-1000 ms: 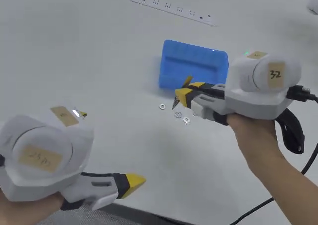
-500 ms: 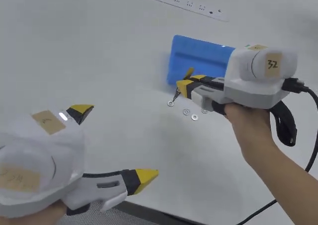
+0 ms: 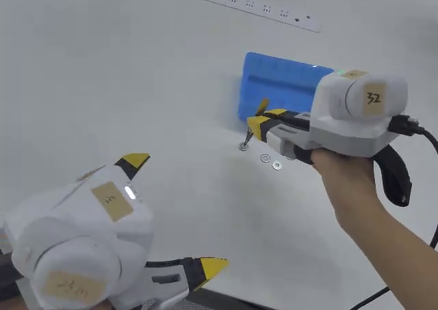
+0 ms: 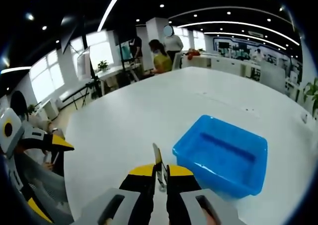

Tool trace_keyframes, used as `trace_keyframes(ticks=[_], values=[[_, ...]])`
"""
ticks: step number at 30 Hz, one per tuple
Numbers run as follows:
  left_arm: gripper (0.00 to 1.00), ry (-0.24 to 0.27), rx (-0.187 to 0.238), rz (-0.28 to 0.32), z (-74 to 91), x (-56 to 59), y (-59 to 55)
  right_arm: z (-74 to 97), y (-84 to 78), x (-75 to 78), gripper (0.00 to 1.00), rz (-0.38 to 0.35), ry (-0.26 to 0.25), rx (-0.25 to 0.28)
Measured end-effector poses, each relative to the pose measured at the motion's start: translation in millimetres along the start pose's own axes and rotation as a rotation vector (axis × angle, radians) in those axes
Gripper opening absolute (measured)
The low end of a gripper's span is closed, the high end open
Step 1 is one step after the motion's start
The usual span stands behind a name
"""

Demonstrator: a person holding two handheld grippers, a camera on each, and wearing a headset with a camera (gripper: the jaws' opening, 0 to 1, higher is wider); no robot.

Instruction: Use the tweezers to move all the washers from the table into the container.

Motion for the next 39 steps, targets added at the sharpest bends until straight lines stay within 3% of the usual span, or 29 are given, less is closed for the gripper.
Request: trace_keyframes(ticks=[10, 19, 27, 35, 39], values=[[0.99, 0.014, 0.002, 0.025, 0.6, -3.7, -0.5, -0.9, 0.6, 1.1, 0.04, -0.008, -0.001, 0.005], [0.97, 0.026, -0.015, 0.003, 0.4, -3.7, -1.8, -2.4, -2.8, -6.7, 0.04, 0.093, -0.012, -0.012], [0.99, 0.021, -0.012, 0.012, 0.2, -3.7, -1.5, 2.4, -0.4, -9.7, 0.03, 0.124, -0.021, -0.043], [0.99, 0.006, -0.024, 0.015, -0.2, -2.6, -2.8, 20.6, 16.0, -8.9, 0.03, 0.067, -0.030, 0.018], [0.99, 0.009, -0.012, 0.014, 0.7, -2.9, -1.8, 27.1, 22.4, -7.5, 0.03, 0.074, -0.034, 0.017]])
Point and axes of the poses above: the centre of the closed fingertips' face, and the gripper's own axes: z roughly backward along the fingers, x roughly to its right, y roughly out of its top, the point moved 9 cm from there along z, roughly backward along the fingers
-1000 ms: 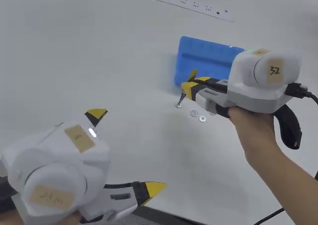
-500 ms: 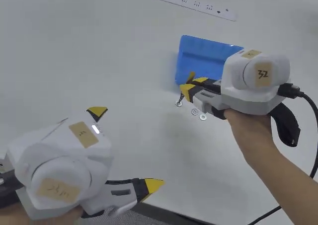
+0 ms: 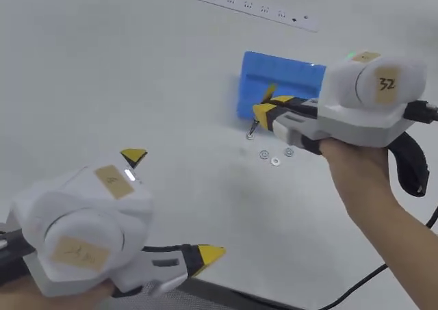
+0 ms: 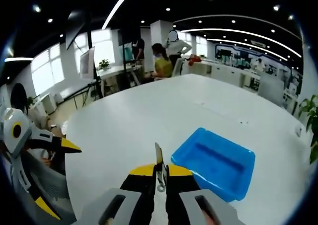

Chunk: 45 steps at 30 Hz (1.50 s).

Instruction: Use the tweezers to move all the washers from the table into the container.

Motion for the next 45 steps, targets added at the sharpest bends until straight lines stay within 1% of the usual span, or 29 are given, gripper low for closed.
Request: trace_keyframes(ticks=[2, 3, 5, 8, 11, 12, 16, 17, 20, 22, 24, 28, 30, 33, 37, 42, 45], values=[[0.99, 0.006, -0.002, -0.002, 0.4, -0.5, 0.2, 2.5, 2.2, 1.2, 0.02, -0.001, -0.007, 0.002], [0.99, 0.004, 0.006, -0.001, 0.7, -0.5, 0.6, 4.5, 4.1, 2.3, 0.02, -0.005, -0.011, 0.006], [0.99, 0.000, 0.005, 0.003, 0.6, -0.1, 0.7, 7.0, 7.1, 5.2, 0.02, -0.020, -0.014, 0.013], [0.99, 0.006, 0.003, -0.009, 1.2, 0.2, 0.8, 10.4, 13.0, 9.9, 0.02, -0.054, -0.016, 0.043], [0.99, 0.010, 0.023, -0.018, 2.9, 0.0, 2.6, 12.0, 17.9, 13.4, 0.02, -0.071, -0.014, 0.054], [0.99, 0.011, 0.035, -0.013, 4.0, -0.7, 3.5, 11.9, 18.5, 13.7, 0.02, -0.071, -0.015, 0.054], [0.99, 0.015, 0.055, 0.012, 5.5, -3.7, 4.4, 11.8, 20.6, 15.6, 0.01, -0.057, -0.024, 0.057], [0.99, 0.013, 0.055, 0.020, 5.0, -3.9, 4.3, 11.3, 22.0, 16.9, 0.01, -0.057, -0.021, 0.061], [0.99, 0.019, 0.046, 0.017, 4.3, -4.1, 3.4, 9.2, 26.5, 21.0, 0.01, -0.053, -0.032, 0.077], [0.99, 0.013, 0.035, 0.015, 3.3, -3.2, 2.4, 4.6, 26.7, 24.1, 0.01, -0.050, -0.037, 0.070], [0.99, 0.017, 0.032, 0.005, 3.0, -3.3, 2.1, 2.5, 26.6, 25.7, 0.01, -0.052, -0.039, 0.071], [0.99, 0.009, 0.028, 0.006, 2.1, -2.8, 1.5, -1.3, 32.1, 30.6, 0.01, -0.046, -0.048, 0.089], [0.97, 0.006, 0.010, 0.004, 1.7, -2.6, 0.5, -3.3, 34.5, 33.5, 0.01, -0.046, -0.056, 0.095], [0.96, 0.013, 0.016, -0.004, 1.8, -2.7, 1.4, -5.7, 37.7, 38.2, 0.01, -0.042, -0.069, 0.104], [0.96, 0.019, 0.010, -0.004, 1.3, -3.5, 1.1, -9.9, 39.2, 45.8, 0.01, -0.052, -0.082, 0.115], [0.96, 0.020, 0.007, -0.005, 1.1, -3.7, 0.9, -17.7, 37.3, 55.0, 0.01, -0.070, -0.098, 0.119], [0.96, 0.020, 0.006, -0.009, 1.1, -3.6, 0.8, -25.1, 35.7, 60.6, 0.01, -0.101, -0.099, 0.125]])
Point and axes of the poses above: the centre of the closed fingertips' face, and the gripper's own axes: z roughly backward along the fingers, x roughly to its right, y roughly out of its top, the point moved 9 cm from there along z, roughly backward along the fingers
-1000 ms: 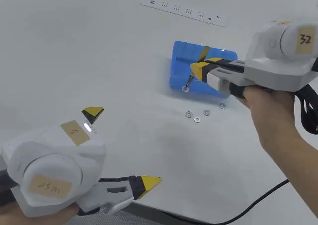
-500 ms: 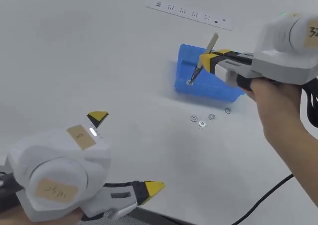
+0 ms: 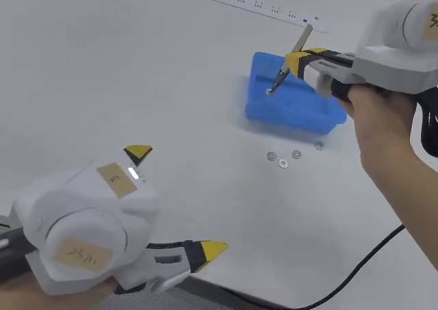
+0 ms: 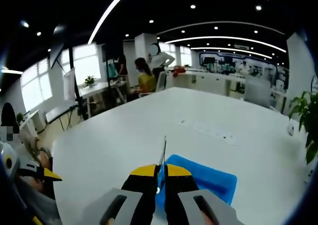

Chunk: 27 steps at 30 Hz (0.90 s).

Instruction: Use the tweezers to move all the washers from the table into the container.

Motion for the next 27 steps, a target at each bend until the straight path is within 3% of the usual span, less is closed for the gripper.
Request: trace_keyframes(ticks=[8, 19, 27], values=[[0.96, 0.004, -0.006, 0.003, -0.4, -0.8, -0.6, -17.6, -9.9, 0.1, 0.01, 0.017, -0.006, -0.016], [0.95, 0.015, -0.019, -0.003, -0.9, -1.5, -1.7, -30.3, -24.8, -1.2, 0.01, 0.108, -0.028, -0.023], [0.94, 0.015, -0.031, -0.005, -1.3, -1.3, -2.7, -31.4, -35.5, -4.7, 0.01, 0.080, -0.022, -0.037]])
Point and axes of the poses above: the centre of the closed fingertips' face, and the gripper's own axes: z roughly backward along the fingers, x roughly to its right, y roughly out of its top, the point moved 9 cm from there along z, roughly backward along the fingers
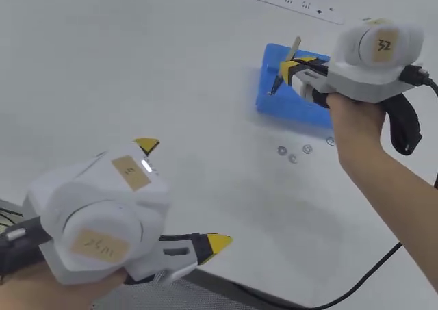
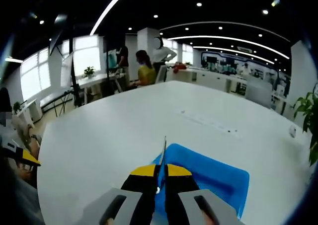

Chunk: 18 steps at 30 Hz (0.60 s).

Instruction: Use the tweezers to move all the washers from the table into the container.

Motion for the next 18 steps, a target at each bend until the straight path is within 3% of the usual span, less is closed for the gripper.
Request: trace_keyframes(ticks=[12, 18], values=[[0.94, 0.003, -0.012, -0.007, -0.3, 0.0, -1.2, 3.0, -5.1, -1.7, 0.02, -0.035, -0.013, -0.014], [0.94, 0.006, -0.016, -0.010, -0.2, -0.3, -1.4, 13.1, 1.6, -1.6, 0.02, -0.029, -0.020, 0.004]])
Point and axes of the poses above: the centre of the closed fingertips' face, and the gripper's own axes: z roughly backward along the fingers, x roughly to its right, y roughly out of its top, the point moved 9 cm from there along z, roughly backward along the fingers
